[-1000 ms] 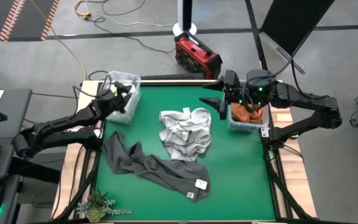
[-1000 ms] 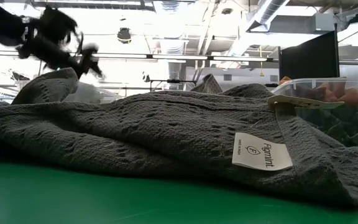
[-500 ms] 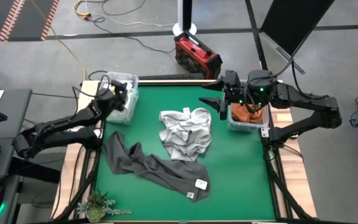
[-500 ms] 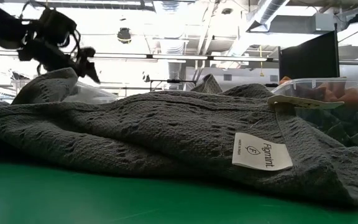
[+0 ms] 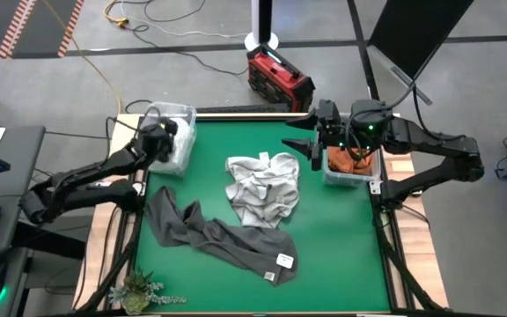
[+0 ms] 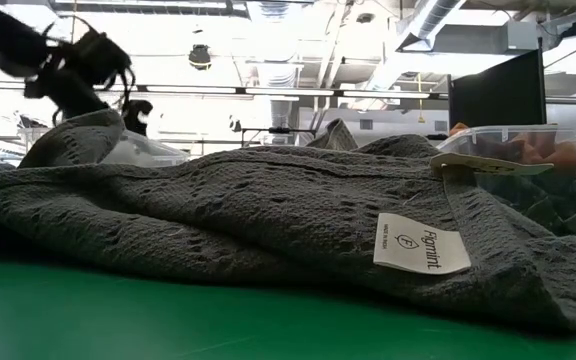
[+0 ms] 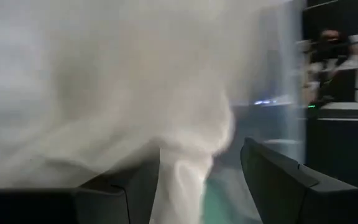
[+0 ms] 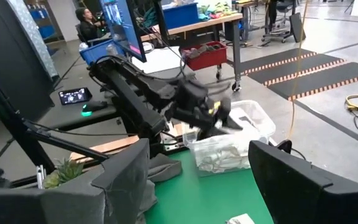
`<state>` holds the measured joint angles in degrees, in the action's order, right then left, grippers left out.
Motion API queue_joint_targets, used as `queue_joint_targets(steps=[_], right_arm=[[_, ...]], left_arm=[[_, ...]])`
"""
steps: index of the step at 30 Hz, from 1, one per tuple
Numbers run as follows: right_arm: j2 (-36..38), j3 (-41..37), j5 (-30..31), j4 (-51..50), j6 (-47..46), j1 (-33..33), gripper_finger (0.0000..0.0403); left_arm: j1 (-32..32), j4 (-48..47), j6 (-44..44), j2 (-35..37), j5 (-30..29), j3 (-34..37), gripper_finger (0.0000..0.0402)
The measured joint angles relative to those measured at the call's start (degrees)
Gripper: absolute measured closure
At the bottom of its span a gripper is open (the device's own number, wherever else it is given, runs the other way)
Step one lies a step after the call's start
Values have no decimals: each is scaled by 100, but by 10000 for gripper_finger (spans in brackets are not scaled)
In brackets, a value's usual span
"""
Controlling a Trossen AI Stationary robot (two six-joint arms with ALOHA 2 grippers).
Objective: Sort towels by color in basket
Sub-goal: Put the white towel into the left transparent bin
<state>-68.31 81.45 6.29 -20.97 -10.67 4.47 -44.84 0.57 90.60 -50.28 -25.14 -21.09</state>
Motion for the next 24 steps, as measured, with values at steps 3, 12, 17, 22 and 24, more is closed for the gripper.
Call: queue_joint_targets(steps=[3,12,17,22,24], right_arm=[[0,0,-1,2,1,0,100],[0,0,1,0,1,0,100],[0,0,0,0,11,4,100],[0,0,0,2,49,4,100],[0,0,-1,2,66,7,100]], left_arm=[[-2,57,342,-78,107,287,188],[1,1658,-644,248,-20,-290,188],[-5,461,-1997,366,-504,-1125,188],[-357,-402,-1663,39,-110,-869,188],[-592,-423,-1529,-206,333,-602,188]])
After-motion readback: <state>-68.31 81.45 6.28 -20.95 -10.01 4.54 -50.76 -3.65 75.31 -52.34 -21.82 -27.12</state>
